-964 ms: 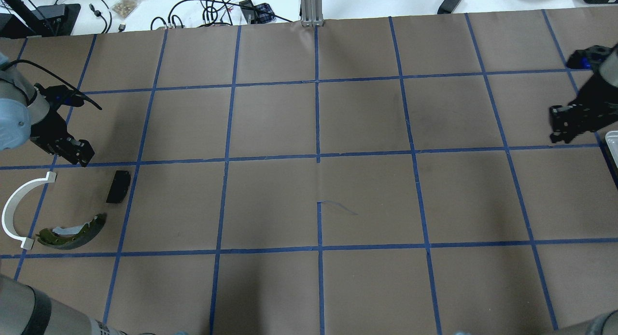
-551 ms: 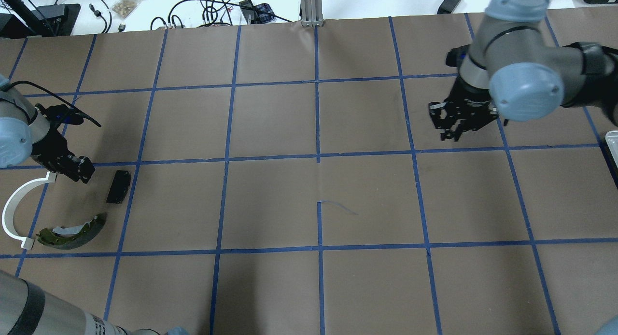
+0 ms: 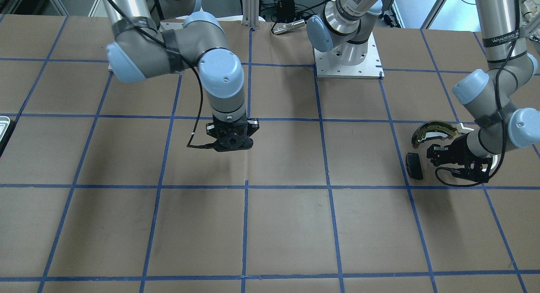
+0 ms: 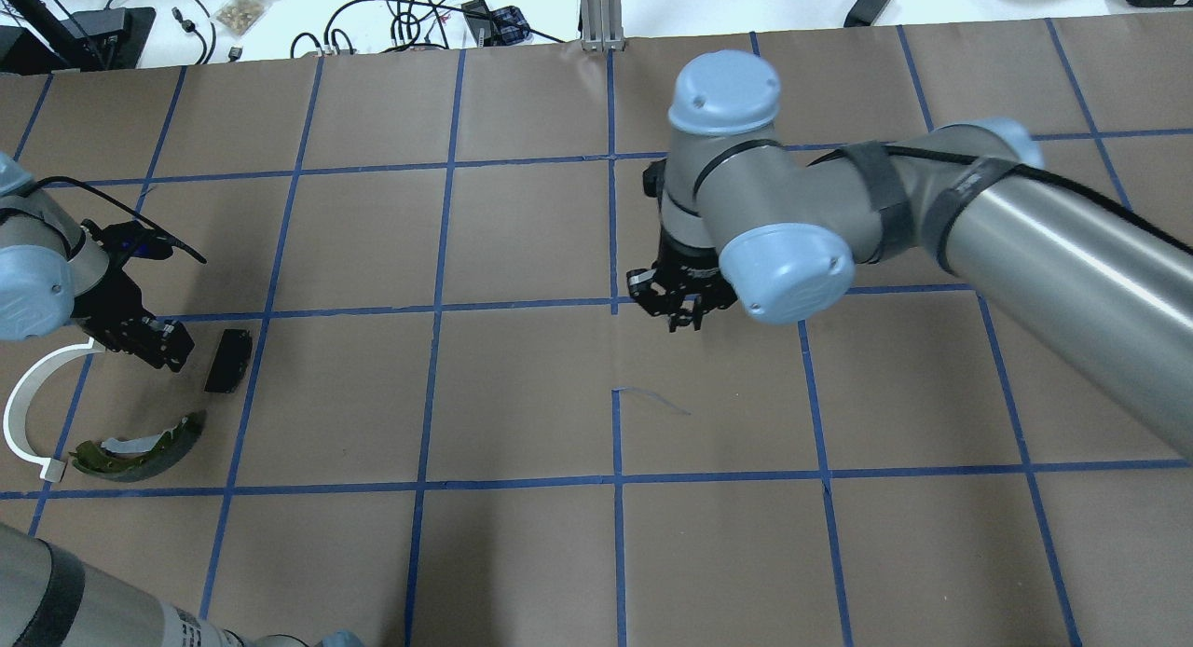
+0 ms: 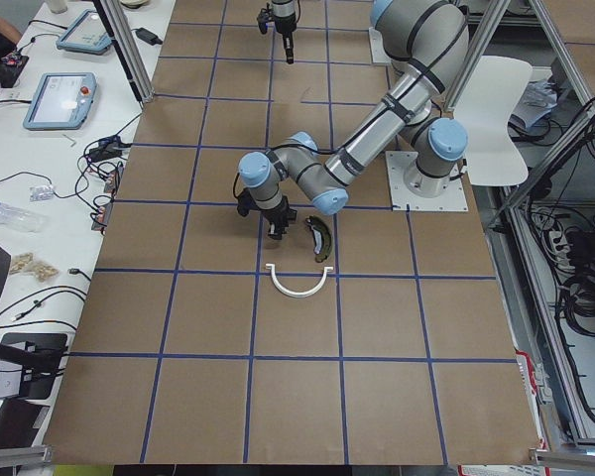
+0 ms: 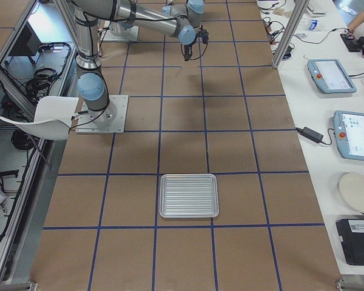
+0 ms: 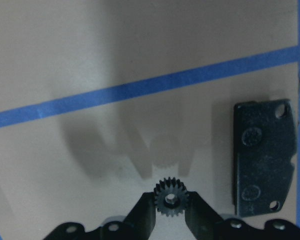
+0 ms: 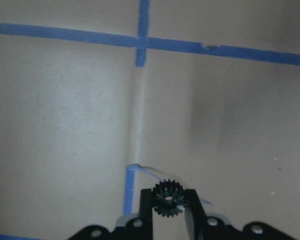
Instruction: Place bearing gear from tray to pile
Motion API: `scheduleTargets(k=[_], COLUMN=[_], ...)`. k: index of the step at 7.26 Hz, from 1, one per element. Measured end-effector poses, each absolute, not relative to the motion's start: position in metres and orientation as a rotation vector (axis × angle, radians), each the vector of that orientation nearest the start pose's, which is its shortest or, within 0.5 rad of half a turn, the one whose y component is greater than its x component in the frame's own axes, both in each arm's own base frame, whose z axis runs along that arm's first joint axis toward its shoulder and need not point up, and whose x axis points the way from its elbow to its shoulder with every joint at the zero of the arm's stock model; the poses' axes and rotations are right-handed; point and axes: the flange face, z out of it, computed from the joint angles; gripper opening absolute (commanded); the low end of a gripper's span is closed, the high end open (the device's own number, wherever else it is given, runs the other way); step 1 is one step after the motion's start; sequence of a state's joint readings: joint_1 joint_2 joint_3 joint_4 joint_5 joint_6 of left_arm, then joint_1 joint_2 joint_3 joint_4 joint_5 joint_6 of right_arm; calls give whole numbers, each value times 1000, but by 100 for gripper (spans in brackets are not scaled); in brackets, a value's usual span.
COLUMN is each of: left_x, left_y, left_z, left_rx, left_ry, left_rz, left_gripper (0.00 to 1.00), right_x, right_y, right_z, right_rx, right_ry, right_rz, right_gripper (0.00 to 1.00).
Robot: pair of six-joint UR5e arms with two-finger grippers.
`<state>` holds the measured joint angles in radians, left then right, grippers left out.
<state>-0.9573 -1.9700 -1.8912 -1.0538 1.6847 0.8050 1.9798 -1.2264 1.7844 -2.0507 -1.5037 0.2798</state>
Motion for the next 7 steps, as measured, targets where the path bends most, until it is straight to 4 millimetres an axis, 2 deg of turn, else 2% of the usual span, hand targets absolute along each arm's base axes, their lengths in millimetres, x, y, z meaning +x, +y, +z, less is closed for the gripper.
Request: scheduleTargets(k=[1,2,3,5,6,7], left_x=[210,211,212,212,210,200], left_y=[-507,-505,-505,-511,-522,-539], left_z=[177,176,178,192,208,229], left_rx=[317,312,309,312,326,346], left_ry=[3155,3156,3155,3139,3126,3117], left_rz=[374,382,381,346,311,285], left_gripper=[84,100,100,100,100,100], right_x=[385,406,419,423,411,382], right_y=[-459,-453,-447,-451,-464,-487], right_z=[222,203,193,193,204,223], right_rx=[-192,-180,-183,-190,-181,-176], right_ry=[3090,3086,3084,3078,3069,3061], right_rz=[114,91,81,38,-7,-56], right_gripper=[0,17,99,100,100,100])
